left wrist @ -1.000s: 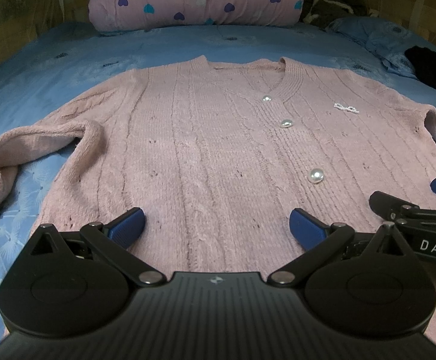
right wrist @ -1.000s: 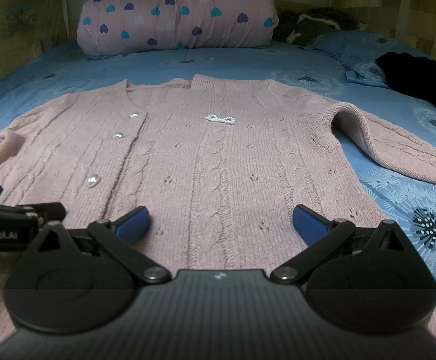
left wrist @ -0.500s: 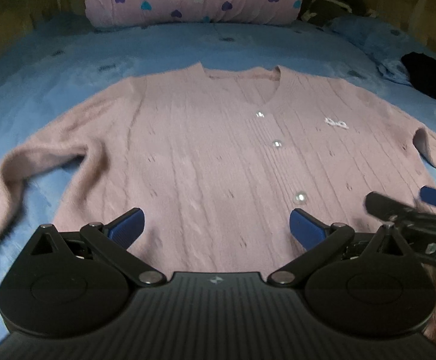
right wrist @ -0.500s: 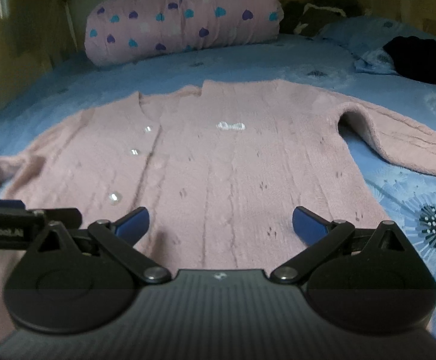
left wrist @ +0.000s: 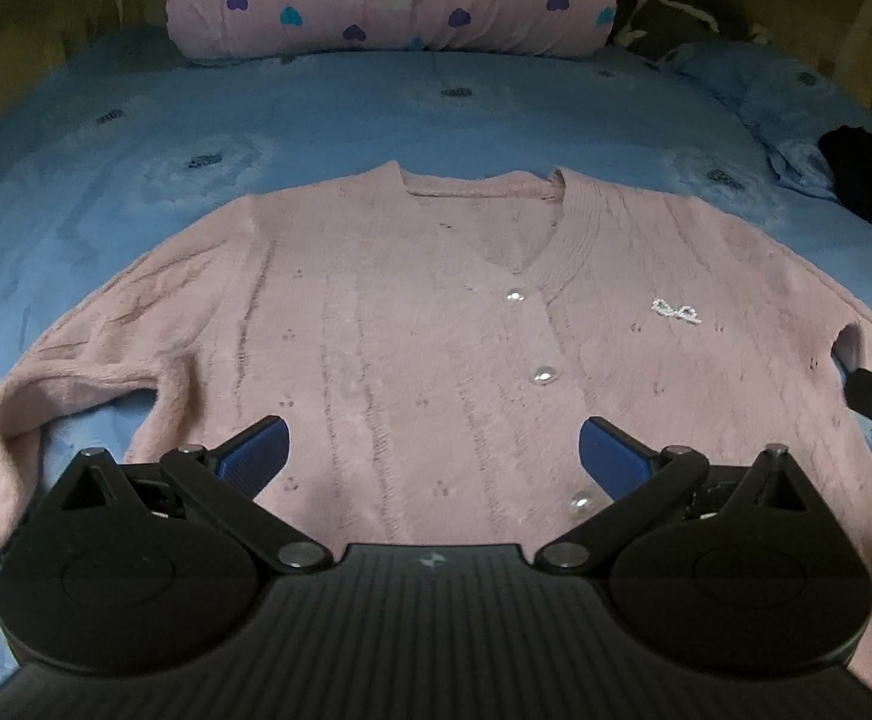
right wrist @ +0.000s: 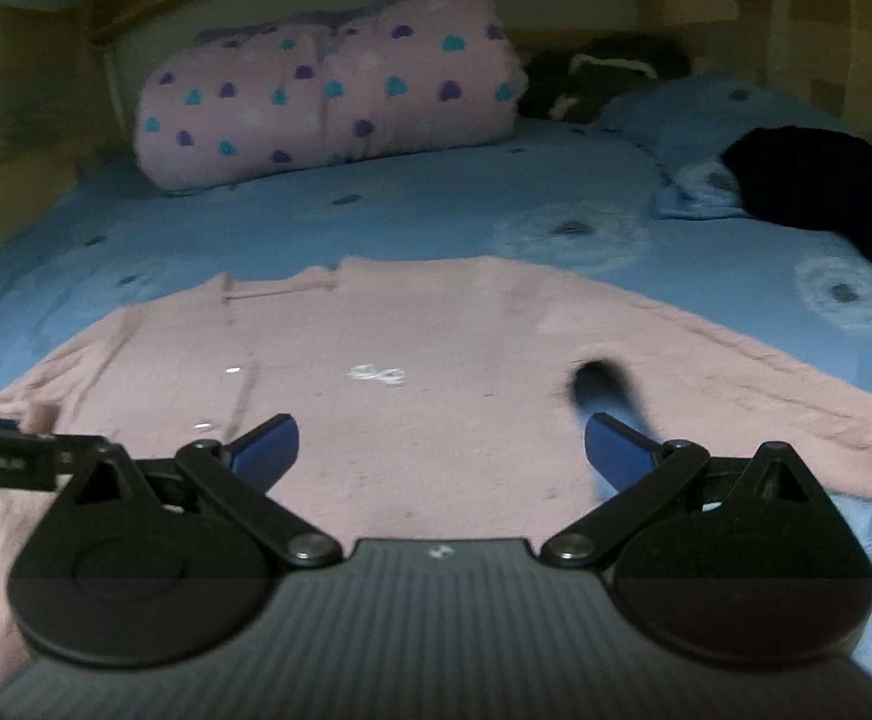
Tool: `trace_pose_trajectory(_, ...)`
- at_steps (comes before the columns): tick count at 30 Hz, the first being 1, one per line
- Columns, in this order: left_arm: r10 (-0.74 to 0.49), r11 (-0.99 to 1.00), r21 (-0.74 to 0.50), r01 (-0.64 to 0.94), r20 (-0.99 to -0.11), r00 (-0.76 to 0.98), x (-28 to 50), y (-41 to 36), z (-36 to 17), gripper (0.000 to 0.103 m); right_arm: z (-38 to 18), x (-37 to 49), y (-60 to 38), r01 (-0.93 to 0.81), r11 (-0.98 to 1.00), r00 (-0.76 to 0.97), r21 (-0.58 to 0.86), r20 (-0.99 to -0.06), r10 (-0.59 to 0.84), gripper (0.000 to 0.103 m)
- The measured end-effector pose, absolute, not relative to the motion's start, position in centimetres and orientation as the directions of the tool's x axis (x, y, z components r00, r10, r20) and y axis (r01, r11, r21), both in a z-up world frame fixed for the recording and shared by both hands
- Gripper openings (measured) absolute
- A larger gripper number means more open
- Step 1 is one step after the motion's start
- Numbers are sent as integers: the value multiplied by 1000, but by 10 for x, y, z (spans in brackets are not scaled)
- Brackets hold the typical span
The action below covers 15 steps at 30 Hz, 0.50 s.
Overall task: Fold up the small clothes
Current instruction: 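Move the right tool to a sleeve cuff and close on it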
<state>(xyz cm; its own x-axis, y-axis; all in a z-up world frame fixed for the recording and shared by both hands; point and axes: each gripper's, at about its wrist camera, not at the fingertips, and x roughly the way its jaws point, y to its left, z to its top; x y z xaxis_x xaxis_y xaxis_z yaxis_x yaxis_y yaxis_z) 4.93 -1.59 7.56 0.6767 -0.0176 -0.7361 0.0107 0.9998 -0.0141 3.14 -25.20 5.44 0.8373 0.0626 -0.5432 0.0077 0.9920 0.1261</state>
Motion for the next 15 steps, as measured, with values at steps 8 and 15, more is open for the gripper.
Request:
trace_pose_trajectory(8, -10, 1000, 9, 25, -755, 656, 69, -39, 72, 103, 59, 43, -297, 48, 995, 825, 85, -566, 8, 103)
trace_pose_trajectory(15, -18, 998, 23, 54, -762, 648, 80, -59, 69, 103, 57, 52, -341, 97, 995, 808, 30, -586, -61, 103)
